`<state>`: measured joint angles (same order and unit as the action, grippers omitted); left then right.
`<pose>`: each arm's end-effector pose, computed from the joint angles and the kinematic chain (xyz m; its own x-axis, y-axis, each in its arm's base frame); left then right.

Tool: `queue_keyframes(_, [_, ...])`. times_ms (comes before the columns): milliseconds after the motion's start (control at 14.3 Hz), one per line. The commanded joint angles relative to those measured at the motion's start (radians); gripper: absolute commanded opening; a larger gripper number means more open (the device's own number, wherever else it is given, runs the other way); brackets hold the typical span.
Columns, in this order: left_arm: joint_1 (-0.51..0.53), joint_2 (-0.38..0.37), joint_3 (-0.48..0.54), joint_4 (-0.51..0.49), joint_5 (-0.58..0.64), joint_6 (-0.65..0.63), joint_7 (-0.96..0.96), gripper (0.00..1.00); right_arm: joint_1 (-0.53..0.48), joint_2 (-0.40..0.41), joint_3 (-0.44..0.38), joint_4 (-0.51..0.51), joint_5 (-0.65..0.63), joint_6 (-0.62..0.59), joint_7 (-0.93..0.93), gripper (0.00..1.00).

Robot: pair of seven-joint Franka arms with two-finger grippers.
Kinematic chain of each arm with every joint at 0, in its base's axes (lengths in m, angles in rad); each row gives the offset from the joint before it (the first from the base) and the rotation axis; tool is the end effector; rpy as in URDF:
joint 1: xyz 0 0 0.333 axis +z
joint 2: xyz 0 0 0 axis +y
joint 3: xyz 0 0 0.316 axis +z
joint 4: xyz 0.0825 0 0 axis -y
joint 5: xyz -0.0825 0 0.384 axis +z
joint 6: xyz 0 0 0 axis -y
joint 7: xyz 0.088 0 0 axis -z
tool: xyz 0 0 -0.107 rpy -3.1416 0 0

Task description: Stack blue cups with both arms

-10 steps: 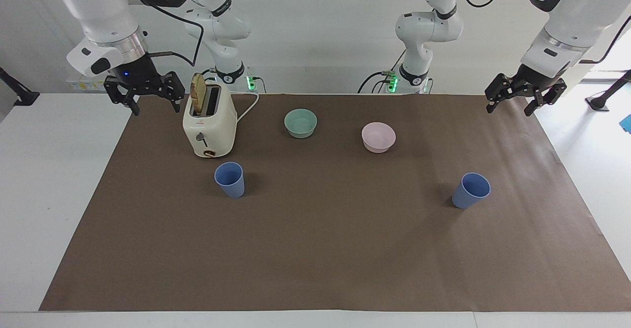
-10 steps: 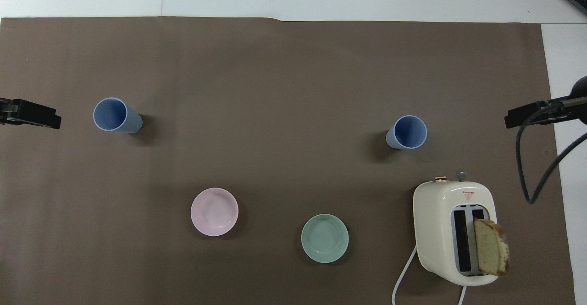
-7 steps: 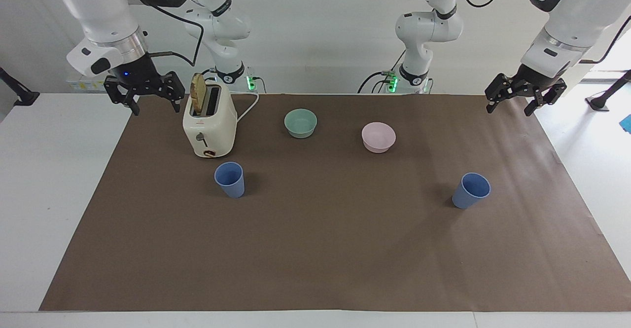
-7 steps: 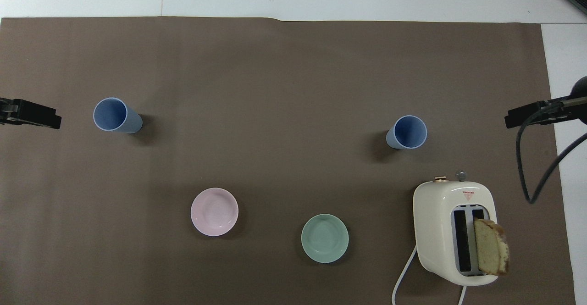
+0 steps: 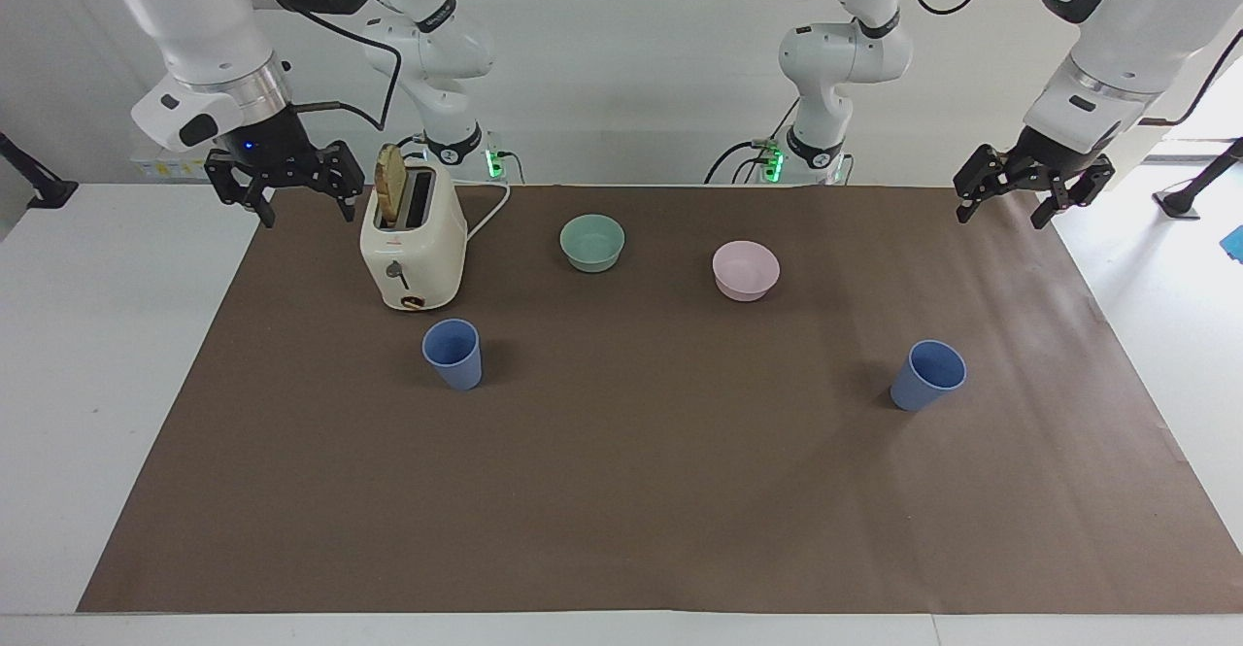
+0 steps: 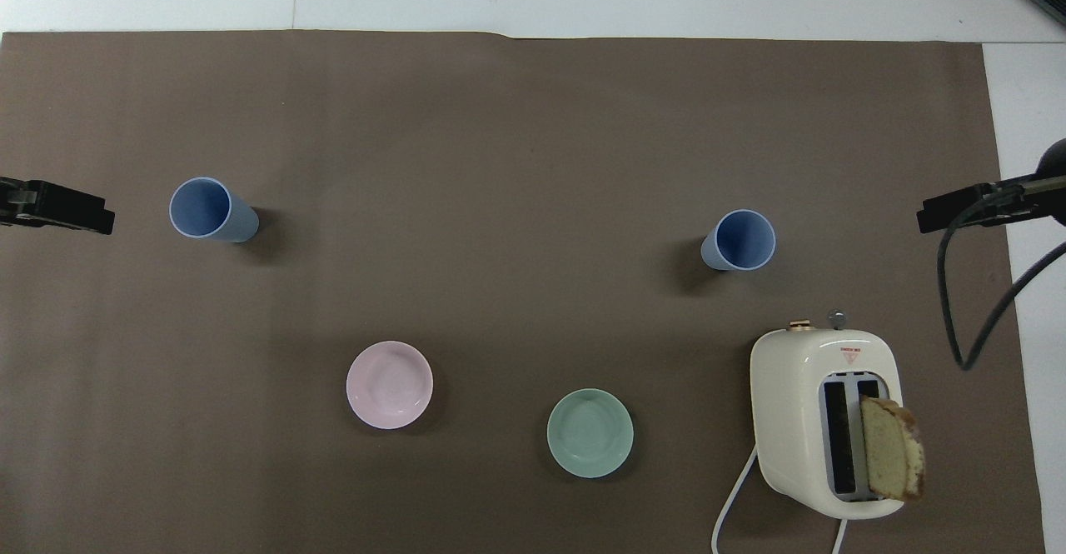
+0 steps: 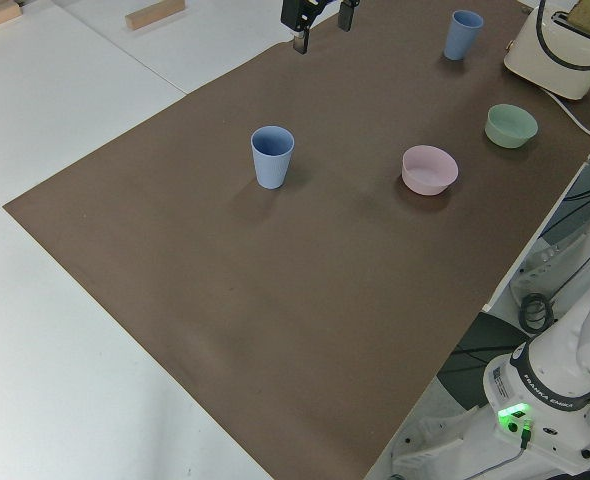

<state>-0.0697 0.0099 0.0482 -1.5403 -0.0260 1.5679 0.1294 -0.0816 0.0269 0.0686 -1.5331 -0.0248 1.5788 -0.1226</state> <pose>0.5575 -0.0149 0.6332 0.9884 -0.1504 0.0209 -0.1508 -0.9883 0.0230 0.5639 -0.0105 0.6280 0.9939 0.1095 0.0159 0.1091 -0.9937 0.0251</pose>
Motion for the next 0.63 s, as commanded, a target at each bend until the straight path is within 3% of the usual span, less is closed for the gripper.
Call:
queue_keyframes(0, [0.007,-0.002,0.005,0.009,-0.009,-0.020,0.004,1.00,-0.001,-0.012,0.000,-0.010,0.013,0.012,-0.012,1.00])
queue_keyframes(558, [0.007,-0.008,0.006,0.008,-0.008,-0.019,0.002,1.00,-0.001,-0.013,0.002,-0.013,0.016,0.010,-0.009,1.00])
